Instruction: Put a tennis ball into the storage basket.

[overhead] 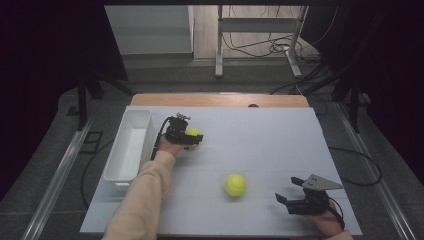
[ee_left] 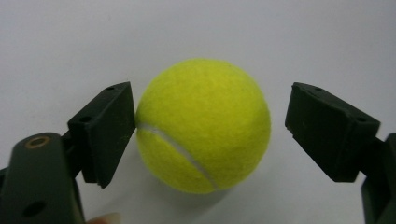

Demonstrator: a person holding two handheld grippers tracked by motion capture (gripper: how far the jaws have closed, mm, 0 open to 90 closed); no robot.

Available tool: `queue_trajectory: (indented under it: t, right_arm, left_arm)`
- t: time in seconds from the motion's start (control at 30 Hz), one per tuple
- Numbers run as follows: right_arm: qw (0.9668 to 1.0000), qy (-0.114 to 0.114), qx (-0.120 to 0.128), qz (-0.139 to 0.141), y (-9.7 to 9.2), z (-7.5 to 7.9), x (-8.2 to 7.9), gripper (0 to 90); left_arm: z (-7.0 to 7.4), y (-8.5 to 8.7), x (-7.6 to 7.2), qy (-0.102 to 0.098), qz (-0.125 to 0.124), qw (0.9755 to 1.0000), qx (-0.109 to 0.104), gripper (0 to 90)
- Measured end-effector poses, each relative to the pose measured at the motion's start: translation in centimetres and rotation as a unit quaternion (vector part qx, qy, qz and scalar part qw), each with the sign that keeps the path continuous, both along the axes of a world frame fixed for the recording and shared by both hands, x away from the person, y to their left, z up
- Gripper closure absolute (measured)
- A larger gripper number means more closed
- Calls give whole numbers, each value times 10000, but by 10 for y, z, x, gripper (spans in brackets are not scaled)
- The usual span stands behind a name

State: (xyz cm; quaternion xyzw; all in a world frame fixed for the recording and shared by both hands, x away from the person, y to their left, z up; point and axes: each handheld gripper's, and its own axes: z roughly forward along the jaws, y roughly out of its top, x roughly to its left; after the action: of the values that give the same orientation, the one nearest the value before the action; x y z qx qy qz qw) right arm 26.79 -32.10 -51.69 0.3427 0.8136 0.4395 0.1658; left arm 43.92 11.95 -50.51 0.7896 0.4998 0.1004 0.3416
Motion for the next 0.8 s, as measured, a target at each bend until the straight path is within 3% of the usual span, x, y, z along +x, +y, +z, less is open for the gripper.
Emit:
queue_trajectory:
  t: [0.2,0.5,0.8]
  right_arm:
    - [10000,6,-8,-12,0,0,0,129]
    - [10000,-2,-12,-24,0,0,0,129]
    - [10000,-8,-10,-25,-1,0,0,129]
  left_arm:
    - [0,2,0,1,25,10000,22,264]
    - [3,1,-3,-83,-1,9998,168,275]
    - [8,6,-6,-177,54,9998,97,278]
